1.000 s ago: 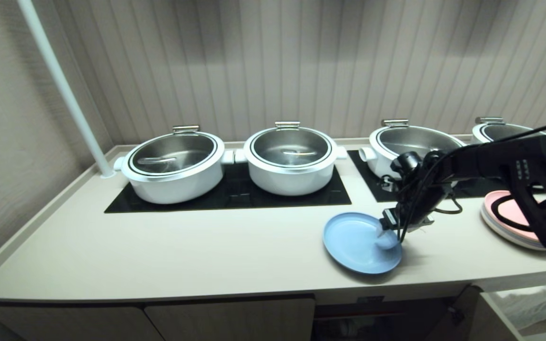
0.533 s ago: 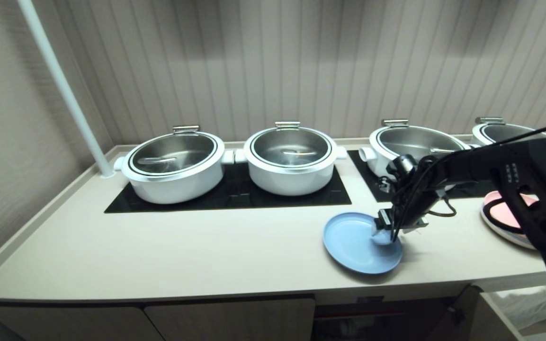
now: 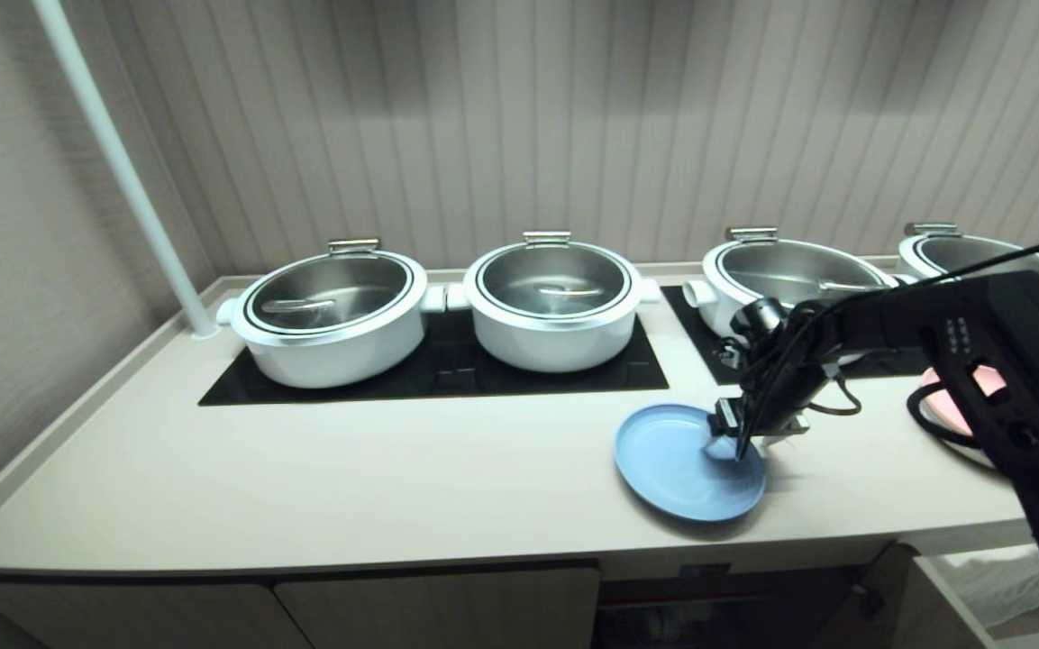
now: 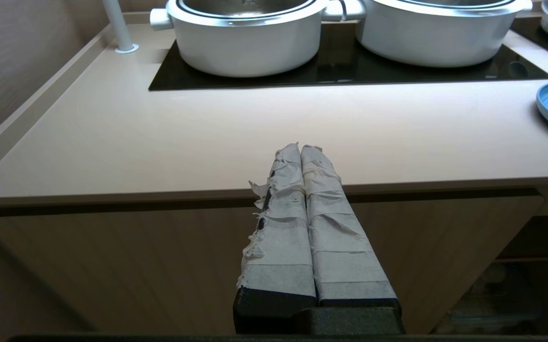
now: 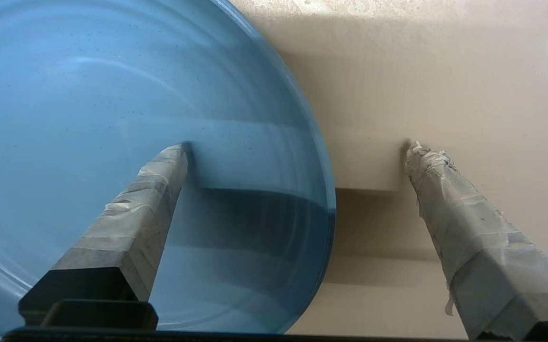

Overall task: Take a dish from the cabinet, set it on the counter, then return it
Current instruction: Pick up the plate from the table

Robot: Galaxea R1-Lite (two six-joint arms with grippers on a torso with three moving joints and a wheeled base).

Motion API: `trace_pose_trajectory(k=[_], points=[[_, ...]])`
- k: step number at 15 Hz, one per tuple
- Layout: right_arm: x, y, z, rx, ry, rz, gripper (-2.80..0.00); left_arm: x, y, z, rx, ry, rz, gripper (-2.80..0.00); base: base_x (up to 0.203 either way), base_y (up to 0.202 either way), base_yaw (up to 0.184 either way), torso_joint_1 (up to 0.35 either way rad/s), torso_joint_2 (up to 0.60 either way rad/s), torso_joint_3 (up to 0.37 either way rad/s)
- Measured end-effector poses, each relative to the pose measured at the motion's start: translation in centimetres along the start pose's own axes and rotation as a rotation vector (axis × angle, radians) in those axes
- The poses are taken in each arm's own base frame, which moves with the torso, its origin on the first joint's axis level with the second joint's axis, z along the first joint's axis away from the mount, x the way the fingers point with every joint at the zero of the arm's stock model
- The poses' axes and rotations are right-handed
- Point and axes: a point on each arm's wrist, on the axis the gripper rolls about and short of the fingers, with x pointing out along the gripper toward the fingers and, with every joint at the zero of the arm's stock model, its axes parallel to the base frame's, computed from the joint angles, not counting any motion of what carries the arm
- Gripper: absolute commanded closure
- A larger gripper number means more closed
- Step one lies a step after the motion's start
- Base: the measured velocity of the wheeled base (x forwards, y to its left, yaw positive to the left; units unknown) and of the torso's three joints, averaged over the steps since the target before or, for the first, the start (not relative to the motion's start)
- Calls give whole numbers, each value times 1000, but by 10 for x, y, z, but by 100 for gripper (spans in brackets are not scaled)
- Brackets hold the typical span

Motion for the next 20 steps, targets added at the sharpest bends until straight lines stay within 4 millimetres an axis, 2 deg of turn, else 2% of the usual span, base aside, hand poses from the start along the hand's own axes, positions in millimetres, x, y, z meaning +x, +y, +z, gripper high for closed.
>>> trace_pose_trajectory(k=[10, 11, 20], points=[[8, 0, -1, 1, 13, 0, -280, 0, 0, 0, 0, 0, 0, 0, 0, 0, 0, 0, 0, 0], [8, 0, -1, 1, 13, 0, 0, 0, 0, 0, 0, 0, 0, 0, 0, 0, 0, 0, 0, 0], [6, 0, 1, 1, 1, -1, 0, 0, 0, 0, 0, 0, 0, 0, 0, 0, 0, 0, 0, 0]])
